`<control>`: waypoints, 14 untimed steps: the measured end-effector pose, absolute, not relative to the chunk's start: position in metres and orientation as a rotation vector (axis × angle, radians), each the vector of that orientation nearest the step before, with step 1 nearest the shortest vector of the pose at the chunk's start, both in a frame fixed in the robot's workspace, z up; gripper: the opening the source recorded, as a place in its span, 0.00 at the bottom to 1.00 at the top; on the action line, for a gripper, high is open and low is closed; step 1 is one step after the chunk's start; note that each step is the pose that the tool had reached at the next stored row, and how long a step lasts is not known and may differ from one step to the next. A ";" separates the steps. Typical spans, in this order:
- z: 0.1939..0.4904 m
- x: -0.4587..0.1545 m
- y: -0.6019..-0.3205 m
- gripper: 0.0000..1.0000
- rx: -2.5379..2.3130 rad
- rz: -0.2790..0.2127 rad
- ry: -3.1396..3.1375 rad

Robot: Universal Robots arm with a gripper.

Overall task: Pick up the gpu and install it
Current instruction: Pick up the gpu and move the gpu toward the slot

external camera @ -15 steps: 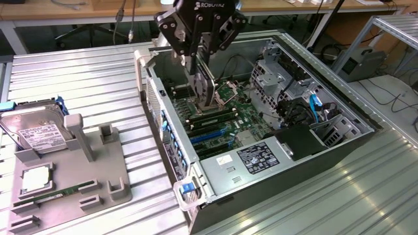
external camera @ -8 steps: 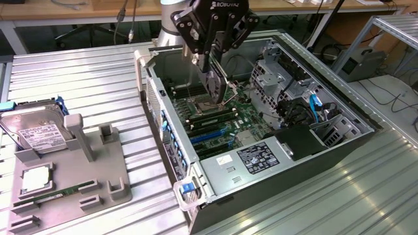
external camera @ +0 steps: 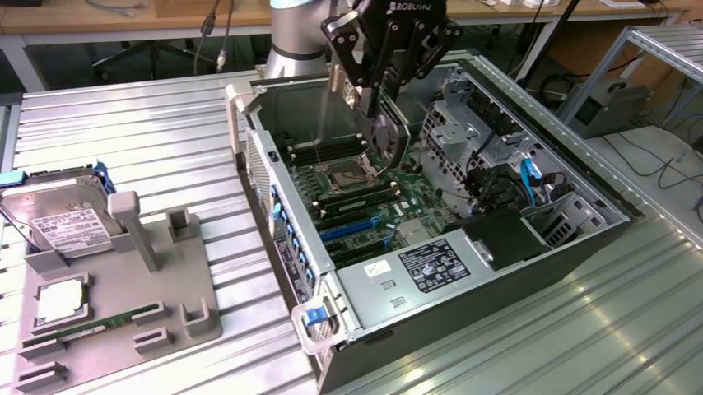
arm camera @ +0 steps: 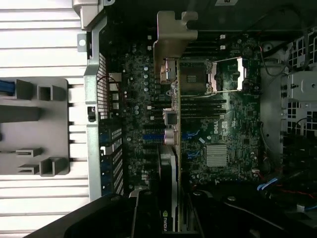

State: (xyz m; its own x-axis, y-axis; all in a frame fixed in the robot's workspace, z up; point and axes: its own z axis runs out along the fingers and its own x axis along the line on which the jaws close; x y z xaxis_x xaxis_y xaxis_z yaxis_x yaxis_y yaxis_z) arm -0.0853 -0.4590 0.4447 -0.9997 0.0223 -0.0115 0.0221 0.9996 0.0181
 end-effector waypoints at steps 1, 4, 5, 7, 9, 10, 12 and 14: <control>0.445 -0.083 -0.459 0.27 0.035 0.028 3.130; 0.445 -0.075 -0.459 0.27 0.035 0.028 3.130; 0.445 -0.074 -0.459 0.27 0.035 0.028 3.130; 0.445 -0.074 -0.459 0.27 0.035 0.028 3.129; 0.445 -0.073 -0.459 0.27 0.035 0.028 3.130; 0.445 -0.072 -0.459 0.27 0.035 0.028 3.130; 0.445 -0.067 -0.459 0.27 0.035 0.028 3.130; 0.445 -0.061 -0.459 0.27 0.035 0.028 3.130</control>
State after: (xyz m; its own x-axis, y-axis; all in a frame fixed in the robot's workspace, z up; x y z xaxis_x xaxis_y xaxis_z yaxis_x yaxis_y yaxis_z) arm -0.0611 -0.4589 0.4447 -0.9997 0.0222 -0.0115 0.0220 0.9996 0.0180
